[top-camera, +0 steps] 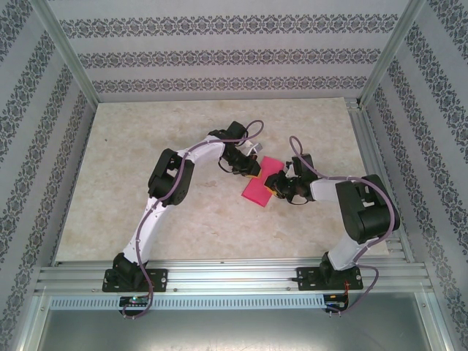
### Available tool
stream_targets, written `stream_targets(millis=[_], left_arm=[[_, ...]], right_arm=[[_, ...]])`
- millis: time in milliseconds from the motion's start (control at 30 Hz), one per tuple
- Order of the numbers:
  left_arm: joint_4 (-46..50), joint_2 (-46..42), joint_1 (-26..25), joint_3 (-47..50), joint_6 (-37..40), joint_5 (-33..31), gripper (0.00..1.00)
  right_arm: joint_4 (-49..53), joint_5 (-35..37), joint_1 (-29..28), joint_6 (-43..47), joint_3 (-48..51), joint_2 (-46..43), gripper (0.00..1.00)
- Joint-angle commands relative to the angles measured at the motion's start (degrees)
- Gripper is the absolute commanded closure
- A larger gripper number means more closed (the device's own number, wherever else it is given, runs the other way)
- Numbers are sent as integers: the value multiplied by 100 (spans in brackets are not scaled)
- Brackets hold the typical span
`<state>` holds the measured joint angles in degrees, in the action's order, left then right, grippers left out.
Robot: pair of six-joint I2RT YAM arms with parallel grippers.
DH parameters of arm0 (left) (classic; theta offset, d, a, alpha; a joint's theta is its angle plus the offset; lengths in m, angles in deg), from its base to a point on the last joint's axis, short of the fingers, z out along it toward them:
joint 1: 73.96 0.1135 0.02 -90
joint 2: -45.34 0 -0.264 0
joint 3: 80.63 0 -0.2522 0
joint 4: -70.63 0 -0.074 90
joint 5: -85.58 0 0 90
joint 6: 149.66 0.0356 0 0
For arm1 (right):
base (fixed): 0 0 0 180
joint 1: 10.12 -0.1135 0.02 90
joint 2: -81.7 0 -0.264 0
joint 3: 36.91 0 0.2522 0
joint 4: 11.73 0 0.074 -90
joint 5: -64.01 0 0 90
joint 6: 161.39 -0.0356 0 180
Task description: Fold a paper plane with a square sheet of paper (pick it up from the middle)
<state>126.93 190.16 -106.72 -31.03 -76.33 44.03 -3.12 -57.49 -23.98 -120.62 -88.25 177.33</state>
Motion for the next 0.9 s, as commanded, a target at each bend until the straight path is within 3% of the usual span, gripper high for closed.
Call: stream_targets(millis=[0, 267, 467, 867], left_arm=[[243, 313, -38, 9, 217, -454, 92], [242, 319, -43, 19, 208, -465, 92], [226, 337, -42, -10, 164, -469, 92], [282, 346, -39, 18, 209, -519, 92]], right_arm=[[196, -60, 170, 263, -319, -424, 74], [33, -427, 449, 440, -661, 278, 74], [-49, -294, 472, 488, -665, 952, 74], [567, -496, 735, 817, -1511, 564, 73]])
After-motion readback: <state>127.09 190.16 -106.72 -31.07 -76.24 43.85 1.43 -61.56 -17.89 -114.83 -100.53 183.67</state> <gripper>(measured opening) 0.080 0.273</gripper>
